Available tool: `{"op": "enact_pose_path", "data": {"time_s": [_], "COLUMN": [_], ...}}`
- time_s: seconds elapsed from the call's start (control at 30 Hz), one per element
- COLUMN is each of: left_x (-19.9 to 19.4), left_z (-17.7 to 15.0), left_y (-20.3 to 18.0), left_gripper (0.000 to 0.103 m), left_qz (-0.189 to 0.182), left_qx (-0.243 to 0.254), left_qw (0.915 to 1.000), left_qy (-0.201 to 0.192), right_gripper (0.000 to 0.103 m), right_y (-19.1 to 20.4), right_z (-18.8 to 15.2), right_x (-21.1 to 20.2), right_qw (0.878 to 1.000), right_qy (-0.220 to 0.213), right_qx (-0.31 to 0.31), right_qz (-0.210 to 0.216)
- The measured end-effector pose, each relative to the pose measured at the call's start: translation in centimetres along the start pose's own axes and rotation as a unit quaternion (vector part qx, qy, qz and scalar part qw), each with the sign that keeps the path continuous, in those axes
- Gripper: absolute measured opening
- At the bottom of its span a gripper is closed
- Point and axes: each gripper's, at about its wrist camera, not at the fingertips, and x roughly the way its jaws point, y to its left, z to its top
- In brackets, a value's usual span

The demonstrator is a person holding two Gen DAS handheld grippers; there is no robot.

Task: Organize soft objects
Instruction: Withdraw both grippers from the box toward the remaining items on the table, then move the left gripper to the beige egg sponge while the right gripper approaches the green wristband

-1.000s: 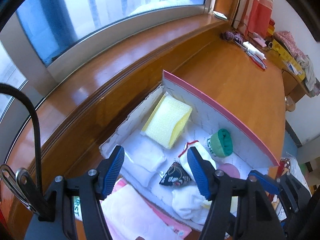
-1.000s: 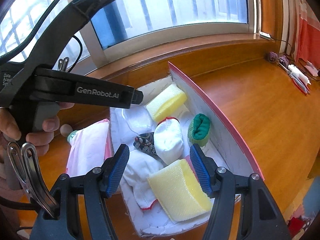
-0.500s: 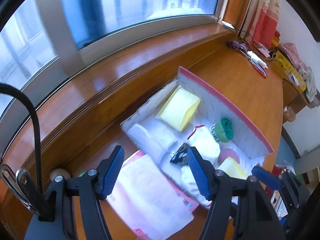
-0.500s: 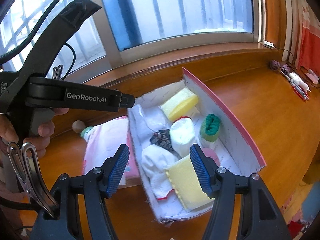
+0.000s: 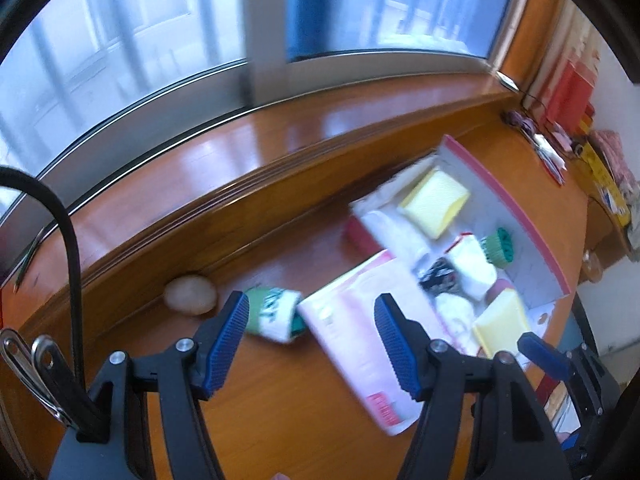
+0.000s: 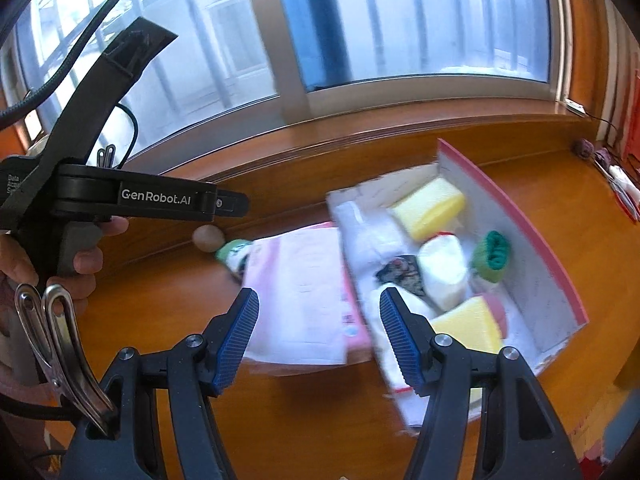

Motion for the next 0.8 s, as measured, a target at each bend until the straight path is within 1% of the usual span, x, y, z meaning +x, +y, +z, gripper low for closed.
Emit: {"op": "enact_pose_path", "data": {"time_s": [0.27,0.5,0.63,0.8], "left_x": [-0.3,0.9,2.3,4.4], "left_z": [-2.1,-3.2,-3.3,-2.9], "left_y": [5.5,9.6,11.0,11.8], "left_gripper": [0.069,0.069,0.069,0.069], "left_qz": [0.016,0.022,0.025,0.011], "left_qx": [-0.048,-0.086,-0.098,-0.114], "left_qw": [0.9987,0.9958,0.9945,0.9928], "left_qy": [0.008,0.019,0.025,0.034], "right_gripper": [0.065,0.065,0.065,0.065], "right_y": [4.1,7.7,8.8,9.9], "right_z": [-0.4,-0.6,-0.7,-0.7], "right_x": [0.9,2.7,3.7,5.2], "right_qw": [0.999,0.998,0.998,0.997], "right_qy": [0.01,0.026,0.035,0.049], "right_qx": [-0.024,-0.044,-0.047,-0.047], "right_qz": [0.021,0.031,0.034,0.037]}}
